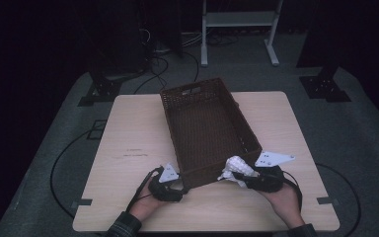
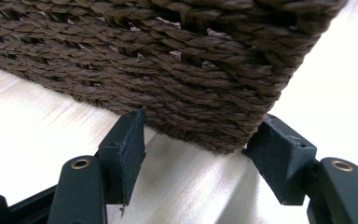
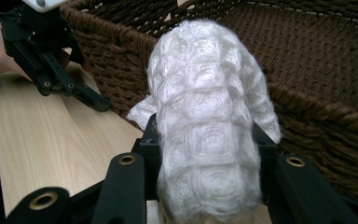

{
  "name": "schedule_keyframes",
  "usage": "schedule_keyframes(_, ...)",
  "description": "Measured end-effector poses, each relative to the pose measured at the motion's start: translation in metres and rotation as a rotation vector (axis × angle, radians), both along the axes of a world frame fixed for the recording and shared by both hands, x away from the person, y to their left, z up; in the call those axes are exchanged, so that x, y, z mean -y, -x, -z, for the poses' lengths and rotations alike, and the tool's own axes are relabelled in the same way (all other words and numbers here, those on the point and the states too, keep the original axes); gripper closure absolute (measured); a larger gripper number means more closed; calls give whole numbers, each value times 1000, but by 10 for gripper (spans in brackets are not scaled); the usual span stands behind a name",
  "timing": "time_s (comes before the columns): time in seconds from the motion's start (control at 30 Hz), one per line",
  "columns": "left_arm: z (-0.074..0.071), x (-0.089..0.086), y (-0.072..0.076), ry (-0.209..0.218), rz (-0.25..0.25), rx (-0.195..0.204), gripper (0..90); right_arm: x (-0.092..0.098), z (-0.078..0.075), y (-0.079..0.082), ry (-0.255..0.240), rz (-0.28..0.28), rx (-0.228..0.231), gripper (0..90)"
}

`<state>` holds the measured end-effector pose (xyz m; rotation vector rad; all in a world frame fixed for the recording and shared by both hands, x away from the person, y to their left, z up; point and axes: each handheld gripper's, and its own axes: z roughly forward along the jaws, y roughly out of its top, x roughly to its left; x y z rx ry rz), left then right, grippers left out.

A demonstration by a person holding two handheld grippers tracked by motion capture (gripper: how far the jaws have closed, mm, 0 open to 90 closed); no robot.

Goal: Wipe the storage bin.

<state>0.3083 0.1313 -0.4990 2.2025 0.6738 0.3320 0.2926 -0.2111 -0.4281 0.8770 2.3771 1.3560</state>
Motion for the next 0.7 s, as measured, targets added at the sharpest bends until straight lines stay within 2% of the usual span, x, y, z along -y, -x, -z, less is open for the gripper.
schedule_keyframes(0.23, 0, 0, 0, 0, 0, 0, 364, -1, 7, -2, 6, -8, -22, 602)
schedule_keyframes(0.6, 0, 0, 0, 1, -1, 0, 364, -11, 33, -9, 89, -25, -97, 602)
schedule_keyframes(0.7, 0, 0, 0, 2, -3, 1, 364, -13, 38, -11, 92, -31, -112, 602)
